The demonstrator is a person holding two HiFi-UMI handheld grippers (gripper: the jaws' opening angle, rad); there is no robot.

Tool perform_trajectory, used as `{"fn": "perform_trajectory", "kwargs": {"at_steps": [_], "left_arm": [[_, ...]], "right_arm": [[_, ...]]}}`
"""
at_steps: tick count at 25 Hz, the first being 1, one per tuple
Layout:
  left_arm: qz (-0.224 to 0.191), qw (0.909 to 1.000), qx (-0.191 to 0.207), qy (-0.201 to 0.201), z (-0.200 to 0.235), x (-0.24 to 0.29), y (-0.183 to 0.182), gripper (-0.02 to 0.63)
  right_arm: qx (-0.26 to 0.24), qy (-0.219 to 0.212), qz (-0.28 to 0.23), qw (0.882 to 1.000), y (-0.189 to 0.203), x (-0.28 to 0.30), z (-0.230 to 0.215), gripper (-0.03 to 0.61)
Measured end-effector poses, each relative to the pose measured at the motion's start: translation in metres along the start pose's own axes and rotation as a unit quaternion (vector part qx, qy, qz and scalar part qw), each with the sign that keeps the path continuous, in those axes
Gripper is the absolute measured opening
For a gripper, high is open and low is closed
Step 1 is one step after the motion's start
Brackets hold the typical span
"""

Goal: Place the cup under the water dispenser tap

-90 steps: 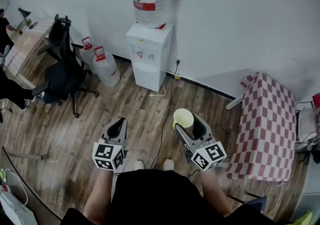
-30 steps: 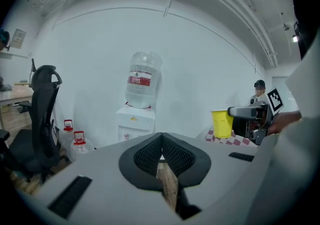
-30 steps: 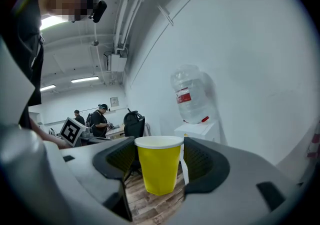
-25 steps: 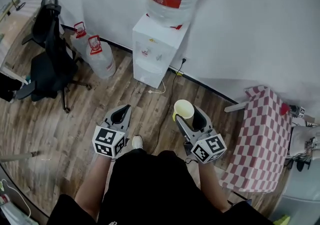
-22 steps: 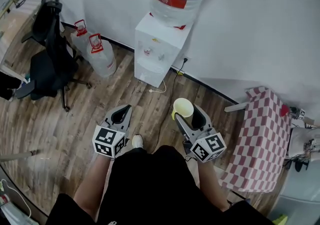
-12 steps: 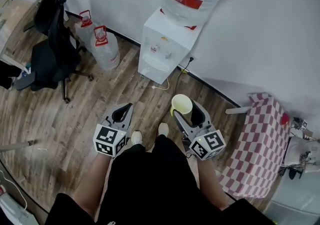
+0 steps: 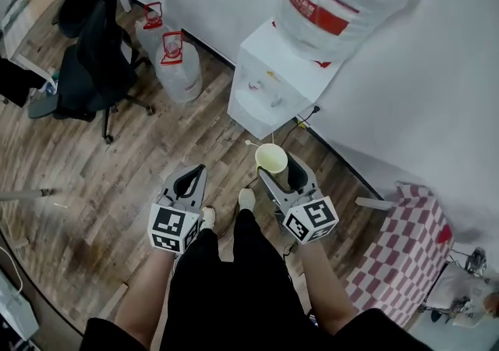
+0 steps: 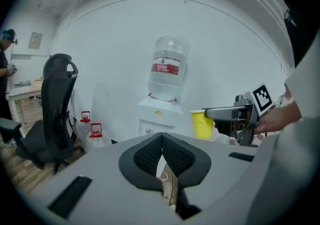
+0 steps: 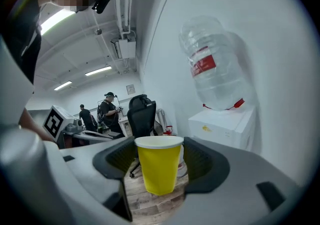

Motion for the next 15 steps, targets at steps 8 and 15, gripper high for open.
{"fn": "perform_trajectory", "kwargs": {"at_steps": [8,15], "left_arm": [[-0.006,0.9986,-0.029,-0.043,-0.006,0.073,0.01,0.014],[0.008,0.9949,-0.07,-0.071,0.016,0.124,0.064,0.014]], "right_arm": [[-0.017,-0.04,0.017,0.999,0.032,0.086,-0.076,0.313],[-0.027,-0.016,0.016,0.999,0.101,0.153,-0.125,0.313]]}}
Point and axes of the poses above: the fingertips, and each gripper's own axes: x forward along the fingers, z to its left, y out of its underside, the point moved 4 cm from there along -x, backward along the fingers, and after that the axes turned 4 degrees about -y, right-handed, at the moved point
